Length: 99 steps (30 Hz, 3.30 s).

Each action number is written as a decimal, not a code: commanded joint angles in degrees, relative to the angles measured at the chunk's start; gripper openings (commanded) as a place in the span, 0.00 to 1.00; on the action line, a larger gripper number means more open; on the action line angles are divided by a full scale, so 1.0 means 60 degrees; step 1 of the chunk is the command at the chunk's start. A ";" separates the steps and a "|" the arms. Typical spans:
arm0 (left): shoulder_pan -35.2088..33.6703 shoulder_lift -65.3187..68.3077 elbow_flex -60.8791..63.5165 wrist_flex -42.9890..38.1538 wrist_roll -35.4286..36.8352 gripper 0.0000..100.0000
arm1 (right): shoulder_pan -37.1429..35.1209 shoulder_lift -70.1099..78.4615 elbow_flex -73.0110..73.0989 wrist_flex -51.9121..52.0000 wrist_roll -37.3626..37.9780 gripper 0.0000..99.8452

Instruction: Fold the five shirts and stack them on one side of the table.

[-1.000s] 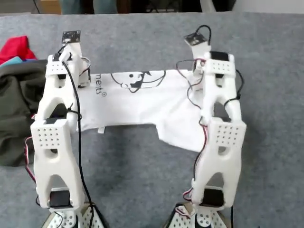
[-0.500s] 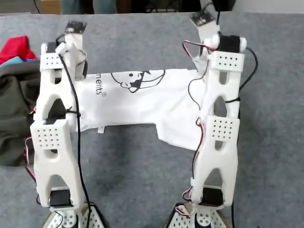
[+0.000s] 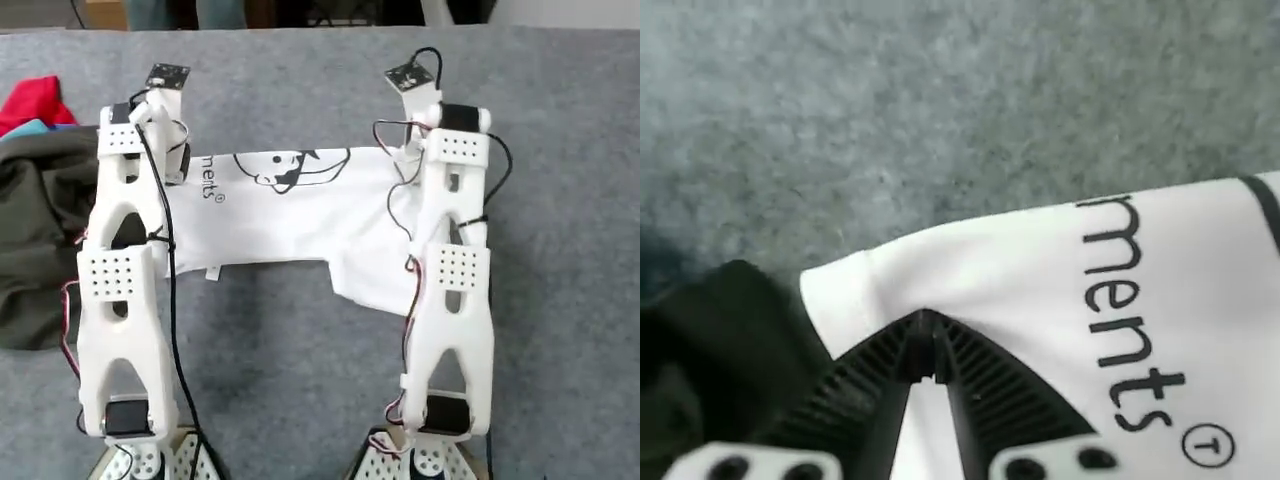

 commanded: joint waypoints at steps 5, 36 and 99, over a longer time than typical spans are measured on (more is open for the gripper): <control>0.0051 0.0044 -0.3538 0.1934 0.0132 0.03 | 0.0234 -0.0344 -0.1458 0.1319 0.0088 0.01; 0.0183 -0.7458 1.1187 -0.2286 0.0220 0.03 | 0.0908 -0.7788 1.2740 -0.3985 0.0147 0.01; 0.1297 -1.1399 0.9516 -0.0352 -0.0088 0.03 | 0.0923 -1.4806 1.6374 0.0000 0.6652 0.01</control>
